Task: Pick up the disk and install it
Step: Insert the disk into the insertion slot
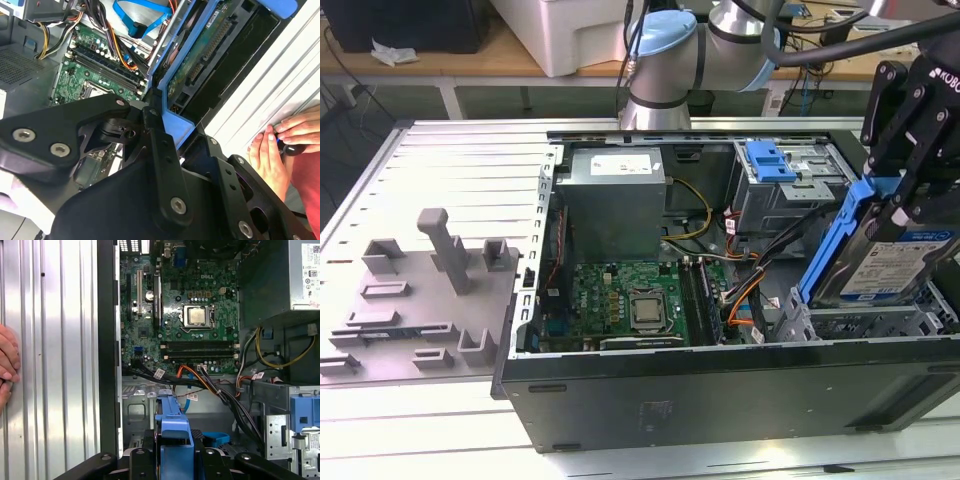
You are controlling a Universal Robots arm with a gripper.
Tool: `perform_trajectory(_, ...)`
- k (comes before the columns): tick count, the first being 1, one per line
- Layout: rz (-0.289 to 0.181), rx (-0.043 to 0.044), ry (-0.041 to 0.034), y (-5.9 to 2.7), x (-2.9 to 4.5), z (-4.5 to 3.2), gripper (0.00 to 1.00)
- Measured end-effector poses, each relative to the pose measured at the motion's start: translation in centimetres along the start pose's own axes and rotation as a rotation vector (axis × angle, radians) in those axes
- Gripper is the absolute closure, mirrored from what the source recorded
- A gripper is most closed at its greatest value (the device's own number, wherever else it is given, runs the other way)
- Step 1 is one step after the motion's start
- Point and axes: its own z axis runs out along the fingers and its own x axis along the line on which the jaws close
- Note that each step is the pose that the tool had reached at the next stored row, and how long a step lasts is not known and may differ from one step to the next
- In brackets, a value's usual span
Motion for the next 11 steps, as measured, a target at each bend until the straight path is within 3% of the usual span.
perform_trajectory(11,0.0,0.0,-0.0001,-0.14,0.14,0.42,0.63)
